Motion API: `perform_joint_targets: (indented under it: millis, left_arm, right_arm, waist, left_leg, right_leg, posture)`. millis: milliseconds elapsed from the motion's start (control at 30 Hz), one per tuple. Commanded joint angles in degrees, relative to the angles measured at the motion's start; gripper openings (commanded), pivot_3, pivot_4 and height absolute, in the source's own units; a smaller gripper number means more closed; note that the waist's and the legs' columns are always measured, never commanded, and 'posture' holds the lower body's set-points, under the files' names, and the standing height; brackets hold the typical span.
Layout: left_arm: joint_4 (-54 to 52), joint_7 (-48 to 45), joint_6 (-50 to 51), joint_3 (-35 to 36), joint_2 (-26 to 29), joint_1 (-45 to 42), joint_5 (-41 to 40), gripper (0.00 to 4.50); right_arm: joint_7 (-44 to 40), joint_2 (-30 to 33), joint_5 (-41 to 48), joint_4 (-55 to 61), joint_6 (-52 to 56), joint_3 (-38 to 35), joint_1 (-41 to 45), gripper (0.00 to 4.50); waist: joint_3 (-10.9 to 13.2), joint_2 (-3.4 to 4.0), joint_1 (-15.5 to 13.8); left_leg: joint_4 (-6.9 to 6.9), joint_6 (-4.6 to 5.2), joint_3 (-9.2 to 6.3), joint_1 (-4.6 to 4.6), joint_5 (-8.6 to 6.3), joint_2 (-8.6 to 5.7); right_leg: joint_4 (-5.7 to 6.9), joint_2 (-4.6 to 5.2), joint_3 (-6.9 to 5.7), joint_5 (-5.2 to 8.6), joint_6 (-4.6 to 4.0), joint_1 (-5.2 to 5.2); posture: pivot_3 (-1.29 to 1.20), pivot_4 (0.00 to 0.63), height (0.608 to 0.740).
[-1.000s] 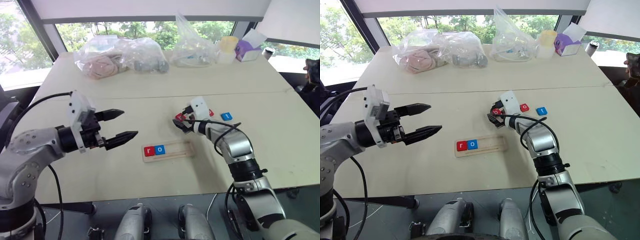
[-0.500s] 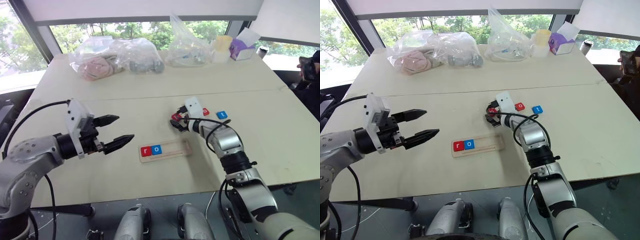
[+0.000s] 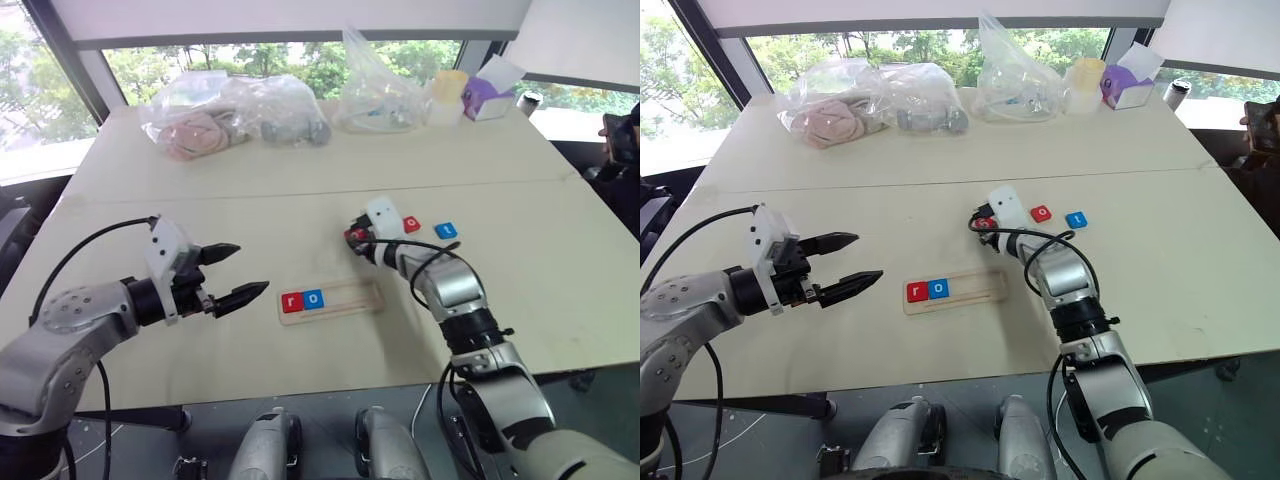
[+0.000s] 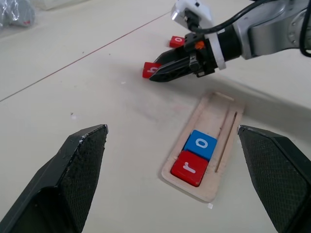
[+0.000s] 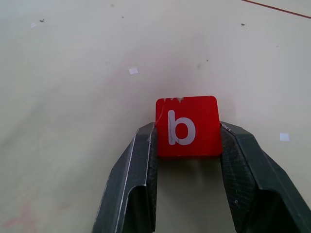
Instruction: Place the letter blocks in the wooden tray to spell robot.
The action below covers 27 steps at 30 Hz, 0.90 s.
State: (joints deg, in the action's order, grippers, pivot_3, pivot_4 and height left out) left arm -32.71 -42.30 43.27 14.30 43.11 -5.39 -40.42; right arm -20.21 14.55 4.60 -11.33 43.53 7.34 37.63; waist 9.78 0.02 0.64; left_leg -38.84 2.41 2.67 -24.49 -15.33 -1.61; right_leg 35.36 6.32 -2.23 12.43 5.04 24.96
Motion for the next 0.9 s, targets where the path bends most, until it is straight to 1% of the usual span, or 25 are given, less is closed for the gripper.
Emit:
perform_joint_targets:
  millis: [33, 133, 300, 367, 567, 900]
  left_arm:
    - [0.4, -0.3, -2.0, -0.7, -0.5, -0.4, 0.5, 4.5]
    - [0.7, -0.6, -2.7, -2.3, -0.4, -0.7, 1.6, 4.5]
    - [0.8, -1.3, -3.1, -1.5, 0.2, -0.5, 1.0, 4.5]
    - [1.1, -1.6, -3.5, -1.7, 0.2, -0.5, 1.2, 4.5]
    - [3.1, -3.1, -4.5, -3.9, 0.1, -2.4, 1.9, 4.5]
    - [6.5, -4.8, -6.5, -7.2, -0.8, -5.7, 4.1, 4.5]
  right_arm:
    - [1.7, 3.2, 0.2, 13.5, 6.7, -4.1, -2.1, 1.16]
    - [3.8, 5.5, 0.7, 25.8, 15.9, -8.1, -6.7, 1.16]
    - [6.4, 6.1, 1.1, 39.0, 27.9, -13.9, -12.4, 1.16]
    - [7.3, 6.3, 0.9, 42.5, 30.6, -15.8, -14.1, 1.16]
    - [9.6, 5.1, 0.6, 46.8, 33.2, -18.7, -17.2, 1.16]
    - [13.5, 2.2, -0.2, 47.9, 34.4, -21.1, -22.7, 1.16]
  waist:
    - [0.0, 0.0, 0.0]
    - [0.0, -0.01, 0.0]
    - [0.0, -0.02, 0.1]
    - [0.0, -0.01, 0.1]
    - [0.0, -0.02, 0.1]
    - [0.0, -0.03, 0.1]
  left_leg:
    - [0.02, 0.0, 0.01, -0.05, 0.0, 0.0]
    - [0.16, 0.0, 0.05, -0.1, 0.0, 0.0]
    - [0.61, -0.06, 0.15, -0.03, 0.15, 0.0]
    - [0.73, -0.08, 0.15, -0.03, 0.24, 0.03]
    - [0.73, -0.06, 0.17, -0.02, 0.27, 0.07]
    - [0.71, -0.02, 0.2, -0.03, 0.29, 0.06]
  right_leg:
    - [0.0, 0.02, 0.0, 0.0, 0.0, 0.02]
    - [-0.07, 0.06, 0.01, 0.0, 0.0, 0.05]
    - [-0.13, 0.11, 0.0, 0.0, 0.0, 0.24]
    - [-0.13, 0.09, -0.02, 0.01, 0.0, 0.32]
    - [-0.14, 0.05, -0.05, 0.01, 0.0, 0.29]
    - [-0.21, -0.04, -0.08, 0.01, 0.01, 0.24]
  posture:
    - [0.0, 0.15, 0.725]
    - [0.0, 0.15, 0.725]
    - [0.0, 0.15, 0.725]
    - [0.0, 0.15, 0.725]
    - [0.0, 0.15, 0.725]
    - [0.0, 0.15, 0.725]
